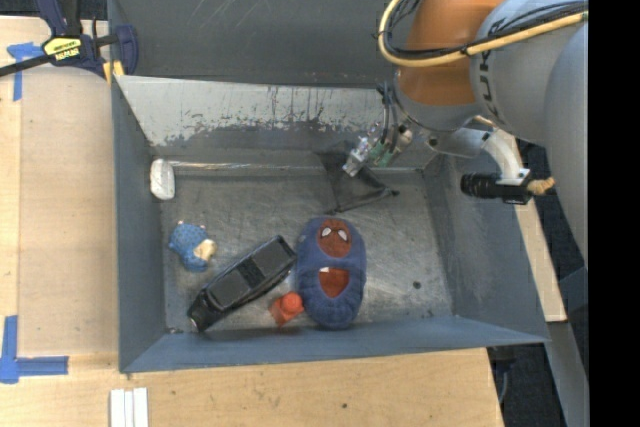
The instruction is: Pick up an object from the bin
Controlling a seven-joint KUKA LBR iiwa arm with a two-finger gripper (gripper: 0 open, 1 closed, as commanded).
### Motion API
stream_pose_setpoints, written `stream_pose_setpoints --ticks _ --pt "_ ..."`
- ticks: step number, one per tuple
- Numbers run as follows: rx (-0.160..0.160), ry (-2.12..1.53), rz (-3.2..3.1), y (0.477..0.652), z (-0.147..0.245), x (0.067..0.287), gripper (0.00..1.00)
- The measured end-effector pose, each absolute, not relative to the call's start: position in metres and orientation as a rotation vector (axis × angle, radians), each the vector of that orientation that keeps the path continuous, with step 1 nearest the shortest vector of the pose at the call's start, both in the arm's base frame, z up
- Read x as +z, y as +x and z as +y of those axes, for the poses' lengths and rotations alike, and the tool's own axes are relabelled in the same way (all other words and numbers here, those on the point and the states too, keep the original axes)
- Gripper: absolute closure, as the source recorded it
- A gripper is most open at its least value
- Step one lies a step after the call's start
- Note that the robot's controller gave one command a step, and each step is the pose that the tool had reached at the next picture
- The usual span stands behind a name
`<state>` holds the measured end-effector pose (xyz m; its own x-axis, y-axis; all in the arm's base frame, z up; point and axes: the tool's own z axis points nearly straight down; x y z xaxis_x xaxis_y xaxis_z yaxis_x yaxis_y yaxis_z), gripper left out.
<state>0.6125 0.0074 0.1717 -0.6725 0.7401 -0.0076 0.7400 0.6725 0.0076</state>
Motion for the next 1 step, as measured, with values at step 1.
stream_pose_setpoints --ticks 1 --pt "0.002 1.264 2.871 0.6136 0.0067 0.1840 1.00"
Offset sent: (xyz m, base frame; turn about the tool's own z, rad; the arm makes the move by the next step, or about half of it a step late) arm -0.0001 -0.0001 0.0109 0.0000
